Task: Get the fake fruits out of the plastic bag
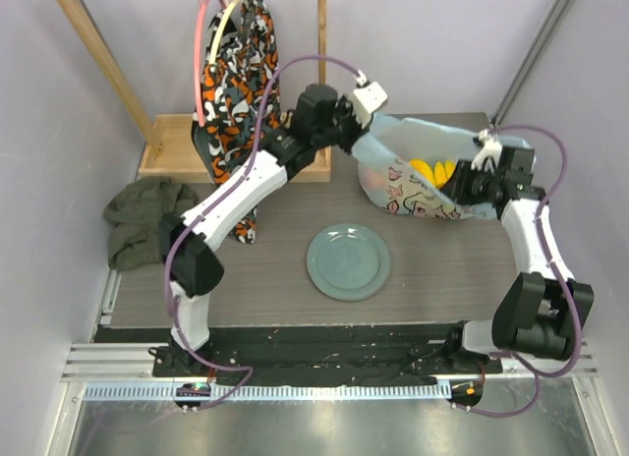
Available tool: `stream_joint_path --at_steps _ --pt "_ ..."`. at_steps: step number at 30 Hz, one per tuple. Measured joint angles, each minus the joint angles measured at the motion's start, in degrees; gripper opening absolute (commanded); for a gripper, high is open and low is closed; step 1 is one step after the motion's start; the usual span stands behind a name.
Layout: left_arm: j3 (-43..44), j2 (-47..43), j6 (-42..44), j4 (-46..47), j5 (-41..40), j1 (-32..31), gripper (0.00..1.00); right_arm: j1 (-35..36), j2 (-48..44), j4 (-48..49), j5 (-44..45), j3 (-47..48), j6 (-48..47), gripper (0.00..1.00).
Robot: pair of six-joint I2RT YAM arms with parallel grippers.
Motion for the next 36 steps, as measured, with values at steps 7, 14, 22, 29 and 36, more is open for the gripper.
stream_joint_path --at_steps 7,14,22,29,36 --pt "-25.46 -12.63 -2.86 -7.17 10.56 -3.19 0.00 0.57 -4.15 -9.01 4.72 -13.51 -1.20 0.56" --pt "-31.12 -13.25 -4.83 -9.70 12.04 -6.75 0.00 0.57 -2.93 -9.11 7.96 -6.36 -1.25 0.59" --pt "-25.92 -13.16 -6.27 -8.59 11.74 -6.60 0.04 2.58 6.29 -4.48 9.22 2.86 -5.81 0.63" --pt "-25.40 -12.61 -6.34 -8.39 11.50 -6.56 0.06 6.78 15.85 -5.55 9.77 11.87 -21.09 0.66" --pt "-25.35 -12.07 -6.08 -8.41 10.56 -6.56 0.06 8.81 24.20 -12.07 11.74 18.78 -32.04 0.68"
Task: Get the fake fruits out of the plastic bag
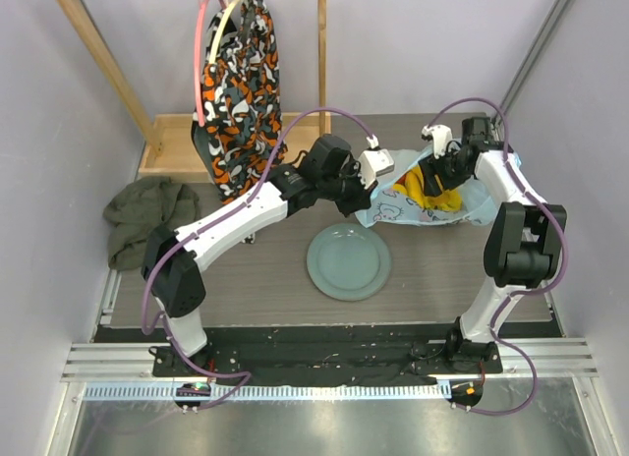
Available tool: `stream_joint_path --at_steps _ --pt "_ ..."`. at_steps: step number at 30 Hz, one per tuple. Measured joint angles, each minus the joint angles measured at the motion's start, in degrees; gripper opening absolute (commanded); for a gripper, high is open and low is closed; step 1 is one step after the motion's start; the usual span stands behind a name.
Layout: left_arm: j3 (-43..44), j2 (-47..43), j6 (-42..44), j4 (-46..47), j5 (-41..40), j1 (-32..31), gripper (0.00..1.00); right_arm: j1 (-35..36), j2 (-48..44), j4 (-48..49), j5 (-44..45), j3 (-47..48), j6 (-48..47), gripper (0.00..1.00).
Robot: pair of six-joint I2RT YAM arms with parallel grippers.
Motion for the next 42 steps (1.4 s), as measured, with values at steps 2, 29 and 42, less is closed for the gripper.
stream_joint_path --at_steps 2,29,42 --pt "0.00 0.00 0.13 0.00 -0.13 0.00 0.06 0.02 0.22 -2.12 0.04 0.37 -2.34 0.68" --pt "5.05 2.51 2.10 -0.66 -2.93 0.00 0.72 0.37 -10.56 -20.85 -13.99 18.80 -10.54 0.09" --pt "5.38 -2.93 3.96 -2.80 -9.84 1.42 0.88 0.42 -17.59 -25.81 -32.17 25.83 10.29 0.07"
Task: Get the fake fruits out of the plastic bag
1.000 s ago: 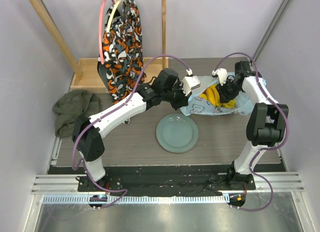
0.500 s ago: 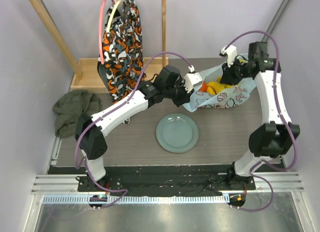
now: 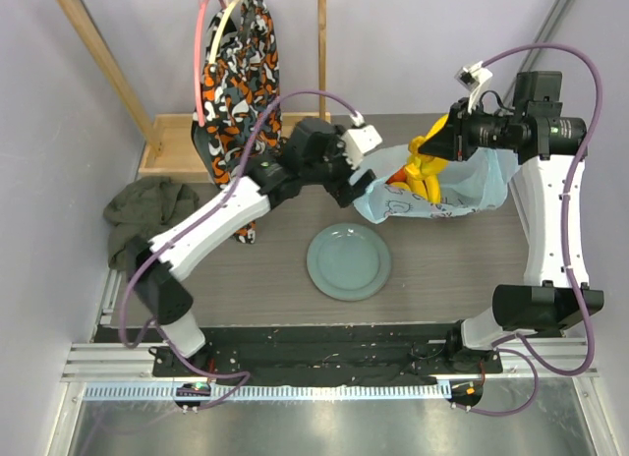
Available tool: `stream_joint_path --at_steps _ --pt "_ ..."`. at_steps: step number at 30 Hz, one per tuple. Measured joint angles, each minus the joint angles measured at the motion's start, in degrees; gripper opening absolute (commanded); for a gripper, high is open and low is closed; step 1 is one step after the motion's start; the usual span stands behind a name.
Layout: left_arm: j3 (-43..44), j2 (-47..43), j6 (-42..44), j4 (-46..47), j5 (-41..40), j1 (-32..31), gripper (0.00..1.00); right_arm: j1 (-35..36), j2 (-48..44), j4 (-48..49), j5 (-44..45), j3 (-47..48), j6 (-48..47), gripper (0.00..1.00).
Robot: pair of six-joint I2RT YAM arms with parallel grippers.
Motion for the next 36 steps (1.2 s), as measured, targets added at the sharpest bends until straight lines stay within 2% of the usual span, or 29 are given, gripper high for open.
stream_joint_path --at_steps 4,6,9,13,21,25,30,36 --pt "-4.00 -11.45 0.87 -1.95 0.00 5.31 0.88 1.57 -0.02 0.17 -6.25 3.19 9.57 0.06" --pt "-5.11 -17.35 2.49 -2.56 -0.04 8.81 0.88 4.72 -0.20 0.59 -8.41 3.89 13.38 0.05" --pt "-5.22 -23.93 4.66 -3.23 0.09 13.57 0.88 13.86 -0.24 0.04 -8.50 3.89 15.50 0.01" --pt "-5.70 -28.22 6.16 -3.43 1.11 19.08 0.88 26.08 1.22 -4.42 -5.88 4.72 13.07 0.01" --pt "-12.48 -34.40 6.29 -5.16 3.87 27.71 0.88 45.70 13.25 -10.58 8.83 9.40 5.03 0.01" --pt "-15.39 -39.06 4.63 -5.46 6.32 30.88 0.88 52.28 17.77 -11.04 21.11 4.09 4.31 0.01" --pt "-17.86 -44.13 3.34 -4.92 8.33 33.62 0.88 57.40 21.31 -11.67 35.78 -1.18 4.72 0.01" --pt "-21.97 -47.91 3.30 -4.68 8.98 36.13 0.88 57.72 25.99 -11.02 47.54 -5.60 4.79 0.01"
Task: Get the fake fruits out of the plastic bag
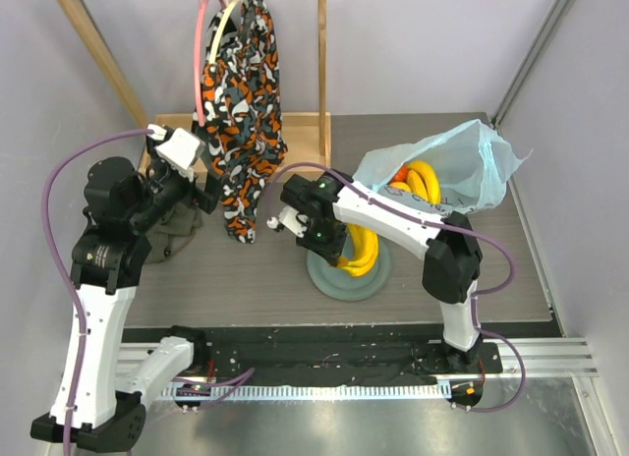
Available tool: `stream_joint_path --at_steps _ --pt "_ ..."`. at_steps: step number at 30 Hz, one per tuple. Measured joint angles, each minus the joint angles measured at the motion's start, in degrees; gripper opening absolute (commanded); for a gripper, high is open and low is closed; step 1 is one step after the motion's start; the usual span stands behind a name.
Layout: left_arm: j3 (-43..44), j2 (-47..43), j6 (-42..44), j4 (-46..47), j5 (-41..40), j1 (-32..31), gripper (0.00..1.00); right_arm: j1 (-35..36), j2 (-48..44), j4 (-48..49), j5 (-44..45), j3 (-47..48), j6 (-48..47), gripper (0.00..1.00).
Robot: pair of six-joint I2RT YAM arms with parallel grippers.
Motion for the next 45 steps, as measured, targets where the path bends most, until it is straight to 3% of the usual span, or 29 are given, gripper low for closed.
stream_joint_path --at_steps 5,14,25,36,45 --pt "-1.86 -0.83 0.04 0.22 0.07 1.14 0.88 -0.39 2.47 -0.35 6.05 -6.34 -0.31 0.01" --pt "-3.98 -1.16 -1.33 1.62 1.77 2.56 0.88 -0.04 4.96 -0.61 10.03 -6.60 -3.52 0.01" --pt "-4.24 -1.14 -3.76 2.01 3.58 3.15 0.88 8.79 6.16 0.09 19.28 -12.31 -18.56 0.01" --pt "-4.24 -0.52 -6.56 3.28 5.53 4.20 0.88 8.07 4.81 4.28 30.23 -21.62 -29.35 0.02" --pt "-4.24 0.11 -8.61 4.46 6.95 5.07 0.88 8.09 1.29 9.68 33.97 -27.28 -36.52 0.03"
